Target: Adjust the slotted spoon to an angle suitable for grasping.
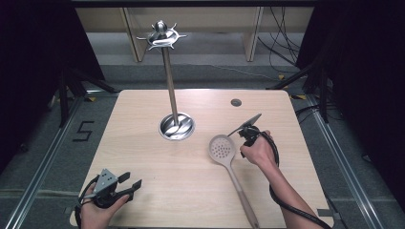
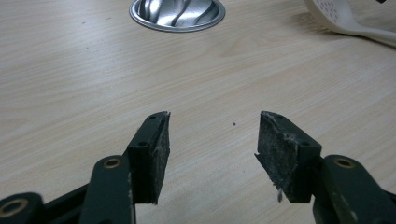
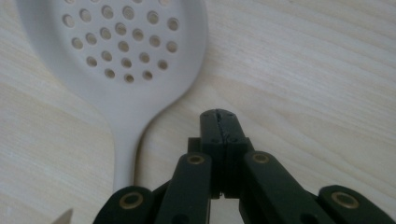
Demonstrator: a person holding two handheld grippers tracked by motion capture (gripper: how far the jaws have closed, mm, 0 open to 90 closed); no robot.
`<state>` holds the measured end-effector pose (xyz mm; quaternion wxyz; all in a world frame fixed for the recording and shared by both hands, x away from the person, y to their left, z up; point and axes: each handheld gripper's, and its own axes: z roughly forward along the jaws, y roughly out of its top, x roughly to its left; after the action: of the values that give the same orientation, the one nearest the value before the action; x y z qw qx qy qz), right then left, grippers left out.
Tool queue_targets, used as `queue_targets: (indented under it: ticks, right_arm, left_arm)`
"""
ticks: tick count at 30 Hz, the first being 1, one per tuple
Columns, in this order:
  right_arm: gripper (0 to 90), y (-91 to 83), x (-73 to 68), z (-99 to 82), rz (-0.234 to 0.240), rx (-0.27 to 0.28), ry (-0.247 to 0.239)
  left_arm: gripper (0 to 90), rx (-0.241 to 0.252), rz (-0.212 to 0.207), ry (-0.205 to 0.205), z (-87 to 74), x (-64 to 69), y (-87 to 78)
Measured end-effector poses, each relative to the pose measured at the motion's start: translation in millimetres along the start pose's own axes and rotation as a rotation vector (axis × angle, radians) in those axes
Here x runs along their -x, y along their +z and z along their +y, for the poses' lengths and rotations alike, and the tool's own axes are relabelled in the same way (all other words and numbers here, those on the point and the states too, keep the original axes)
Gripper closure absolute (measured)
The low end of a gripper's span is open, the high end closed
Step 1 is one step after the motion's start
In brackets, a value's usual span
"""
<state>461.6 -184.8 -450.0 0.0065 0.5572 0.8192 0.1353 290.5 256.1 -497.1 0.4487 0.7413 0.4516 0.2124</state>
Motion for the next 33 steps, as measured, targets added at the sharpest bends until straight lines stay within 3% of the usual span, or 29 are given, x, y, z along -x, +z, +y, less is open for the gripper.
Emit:
queue_targets:
  ticks: [2,3,4,5,8,9,10,11,14,15,17,18,21,22,24,25,26,28,29,31,33]
  right_arm:
    - [90.0,4.5,-2.1,2.4,-0.055,-0.032,0.007]
    - [90.0,7.4,-2.6,3.3,-0.027,-0.038,0.015]
    - [90.0,7.4,-2.6,3.3,-0.027,-0.038,0.015]
    - [90.0,13.7,-3.6,4.1,-0.056,-0.031,0.016]
    - [90.0,17.3,-2.3,6.6,-0.058,-0.026,0.026]
    - [90.0,18.5,-3.5,7.5,-0.053,-0.016,0.051]
    - [90.0,19.8,-1.2,8.7,-0.056,-0.008,0.025]
    - [90.0,20.5,-1.6,9.5,-0.048,-0.018,0.038]
    - [90.0,25.4,1.7,13.4,-0.056,0.009,0.001]
    - [90.0,24.5,0.7,13.8,-0.068,-0.026,0.029]
    - [90.0,26.5,0.8,15.5,-0.054,0.014,0.002]
    - [90.0,24.4,-2.5,16.4,-0.051,-0.019,0.041]
    - [90.0,24.9,-3.1,18.7,-0.058,-0.012,0.027]
    - [90.0,25.9,-1.5,20.0,-0.031,-0.009,0.024]
    - [90.0,26.7,-4.0,21.6,-0.070,-0.013,0.019]
    - [90.0,26.2,-2.7,22.3,-0.037,-0.019,0.014]
    - [90.0,27.4,-4.9,23.3,-0.078,-0.008,0.006]
    - [90.0,26.3,-5.9,24.6,-0.028,-0.016,0.007]
    - [90.0,26.1,-7.9,25.0,-0.064,-0.016,0.011]
    - [90.0,26.1,-9.1,26.3,-0.068,-0.013,0.007]
    - [90.0,26.7,-8.8,28.0,-0.023,-0.005,-0.010]
  left_arm:
    - [43.2,0.000,0.004,-0.007,-0.9,0.0,-0.5]
    - [43.4,-0.003,0.008,-0.010,-1.1,0.1,-1.0]
    - [43.4,-0.003,0.008,-0.010,-1.1,0.1,-1.0]
    - [43.5,-0.004,0.017,-0.011,-1.1,0.9,-1.8]
    - [43.5,-0.005,0.020,0.001,-1.2,0.6,-2.4]
    - [43.5,-0.006,0.020,0.001,-1.2,0.5,-2.4]
    - [43.6,-0.006,0.020,0.000,-1.3,0.5,-2.3]
    - [43.6,-0.006,0.012,-0.002,-1.4,0.1,-2.0]
    - [43.6,-0.005,0.021,-0.005,-1.6,0.5,-2.1]
    - [43.6,-0.006,0.022,-0.015,-1.8,0.9,-2.2]
    - [43.6,-0.007,0.025,-0.006,-1.7,0.2,-2.6]
    - [43.6,-0.004,0.024,-0.008,-1.7,0.2,-2.3]
    - [43.6,-0.004,0.023,-0.008,-1.7,0.3,-2.2]
    - [43.6,-0.008,0.024,-0.004,-1.6,0.0,-2.5]
    - [43.6,-0.007,0.024,-0.005,-1.7,0.2,-2.5]
    - [43.7,-0.008,0.025,-0.004,-1.7,0.1,-2.5]
    - [43.6,-0.002,0.019,-0.009,-1.9,0.2,-1.9]
    - [43.7,-0.007,0.015,-0.003,-1.9,-0.8,-1.9]
    - [43.7,-0.007,0.014,-0.004,-1.9,-0.8,-1.8]
    - [43.6,-0.007,0.013,-0.001,-1.8,-0.9,-1.3]
    - [43.7,-0.006,0.010,0.002,-1.7,-0.8,-1.1]
